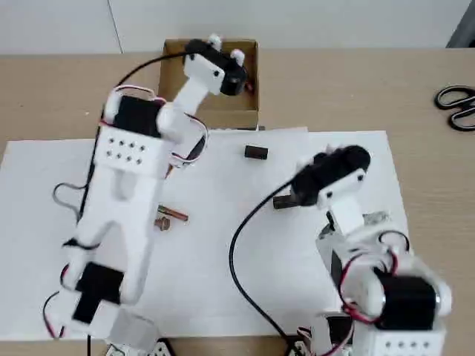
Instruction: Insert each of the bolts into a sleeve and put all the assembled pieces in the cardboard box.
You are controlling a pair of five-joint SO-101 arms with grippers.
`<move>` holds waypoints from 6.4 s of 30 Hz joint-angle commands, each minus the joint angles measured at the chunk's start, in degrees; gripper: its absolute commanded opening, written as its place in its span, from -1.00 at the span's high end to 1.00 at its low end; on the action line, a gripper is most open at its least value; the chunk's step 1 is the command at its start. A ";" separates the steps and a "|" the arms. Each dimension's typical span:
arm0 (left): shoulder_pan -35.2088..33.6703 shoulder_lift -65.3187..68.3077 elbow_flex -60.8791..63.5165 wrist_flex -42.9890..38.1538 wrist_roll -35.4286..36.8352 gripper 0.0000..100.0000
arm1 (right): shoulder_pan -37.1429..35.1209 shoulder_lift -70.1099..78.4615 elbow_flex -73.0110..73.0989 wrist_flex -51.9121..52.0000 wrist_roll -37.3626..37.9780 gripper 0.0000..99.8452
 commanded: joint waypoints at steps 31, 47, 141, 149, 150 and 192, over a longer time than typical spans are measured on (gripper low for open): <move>-4.31 -67.96 67.56 -36.75 43.52 0.99 | -21.85 -23.25 32.62 -31.96 -17.67 1.00; -4.84 -102.77 94.55 -49.14 43.60 0.99 | -36.35 -23.25 40.09 -38.81 -25.49 1.00; 20.04 -104.88 107.30 -40.62 45.27 0.99 | -41.80 -23.60 48.44 -62.73 -7.12 1.00; 19.78 -104.97 107.30 -40.79 43.78 0.97 | -41.80 -23.43 48.88 -62.55 -7.12 1.00; 19.78 -104.97 107.30 -40.79 43.78 0.93 | -41.71 -23.34 48.88 -62.46 -7.12 1.00; -0.53 -104.88 94.81 -40.62 23.82 0.99 | -34.42 -23.60 53.36 -62.46 -7.21 1.00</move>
